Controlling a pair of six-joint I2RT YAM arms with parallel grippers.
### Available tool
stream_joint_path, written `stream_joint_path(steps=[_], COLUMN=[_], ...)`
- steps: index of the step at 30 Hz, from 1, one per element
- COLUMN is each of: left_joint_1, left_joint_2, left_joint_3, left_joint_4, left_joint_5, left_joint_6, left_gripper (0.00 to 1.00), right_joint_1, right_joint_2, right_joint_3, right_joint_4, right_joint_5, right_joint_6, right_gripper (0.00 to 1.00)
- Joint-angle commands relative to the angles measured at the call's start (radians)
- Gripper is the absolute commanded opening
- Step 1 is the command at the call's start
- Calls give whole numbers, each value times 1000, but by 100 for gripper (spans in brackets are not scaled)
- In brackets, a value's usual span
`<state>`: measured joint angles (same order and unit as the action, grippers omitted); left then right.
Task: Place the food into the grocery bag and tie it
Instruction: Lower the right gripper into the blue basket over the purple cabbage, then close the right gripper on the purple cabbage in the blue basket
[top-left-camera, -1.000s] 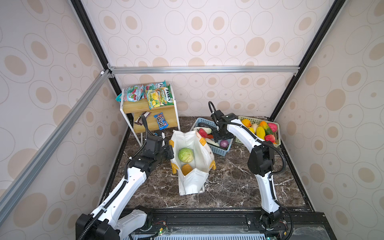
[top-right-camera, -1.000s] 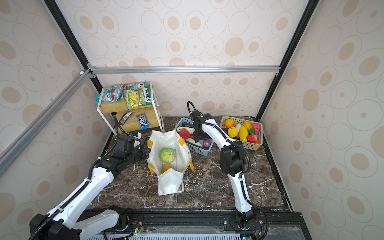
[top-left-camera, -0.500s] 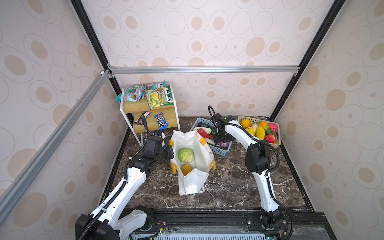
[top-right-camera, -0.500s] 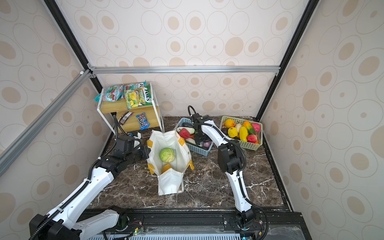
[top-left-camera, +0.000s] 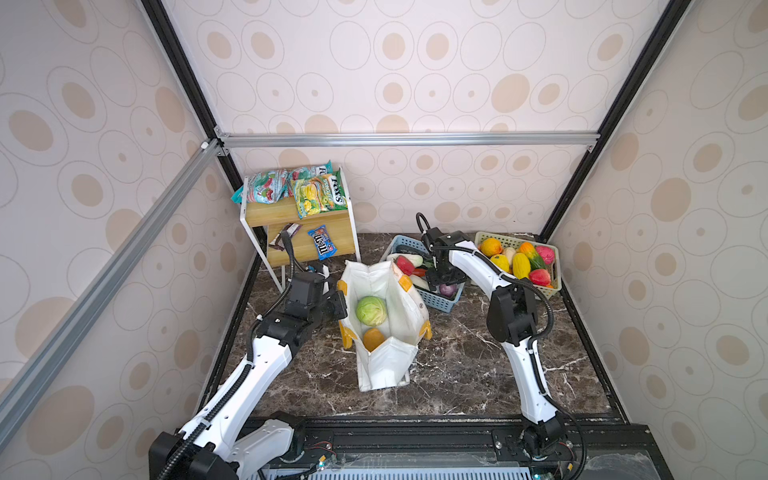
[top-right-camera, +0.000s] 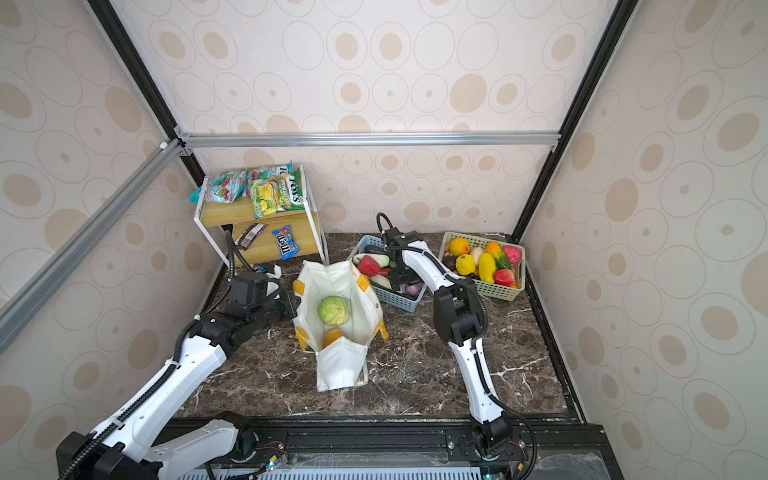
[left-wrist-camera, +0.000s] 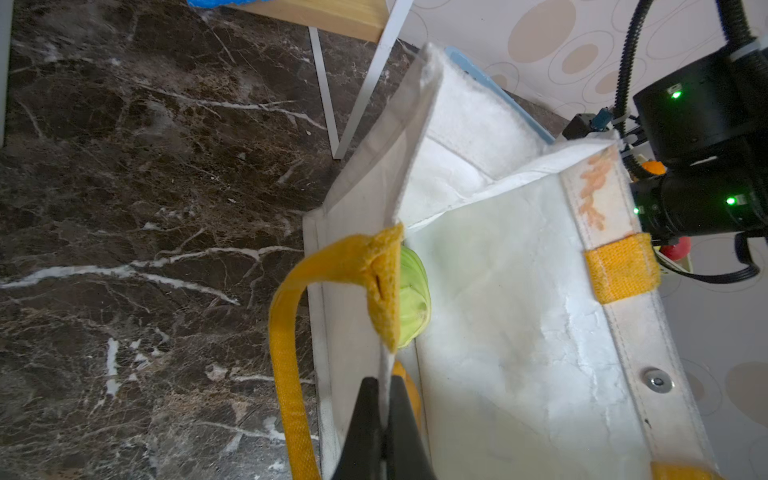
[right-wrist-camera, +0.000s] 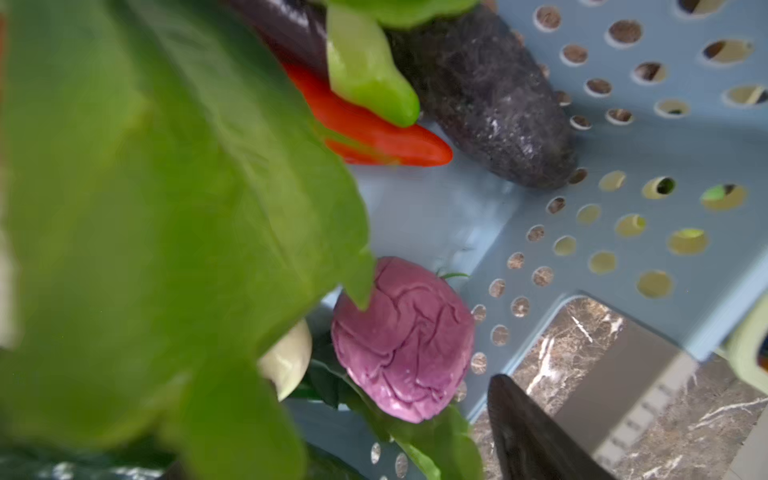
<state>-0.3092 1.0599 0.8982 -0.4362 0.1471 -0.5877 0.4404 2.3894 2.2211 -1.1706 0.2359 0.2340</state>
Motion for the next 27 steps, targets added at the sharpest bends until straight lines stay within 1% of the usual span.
stream_joint_path(steps=[1,5,9,11,16,22,26,27], left_joint_1=[1,1,1,2,2,2,1,1], left_joint_2=[-20,-20,-23,-24,-25,-23,-21,-22], left_joint_3=[19,19,22,20,13,12,13,10], left_joint_4=[-12,-14,-13,-15,-15,-6,0,-1], left_joint_5=[-14,-15,-17,-17,-18,-17,-17,-18], left_joint_6=[-6,-1,-1,-2,-2,-7,-6,-7], left_gripper=[0,0,0,0,0,0,0,0], right_joint_1=[-12,-19,-24,-25,-30,-31,-30,-30], right_joint_2=[48,84,113,128,146,144,128,124], right_joint_3=[35,69,70,104,107,100,97,97], right_joint_4=[-27,-35,-35,-36,-32,-28,-21,-19], right_joint_5=[2,-13,-18,-20,-29,-40,-50,-50], right_joint_6=[6,16,18,18,17,13,9,9], right_gripper=[83,83,83,83,83,75,63,62])
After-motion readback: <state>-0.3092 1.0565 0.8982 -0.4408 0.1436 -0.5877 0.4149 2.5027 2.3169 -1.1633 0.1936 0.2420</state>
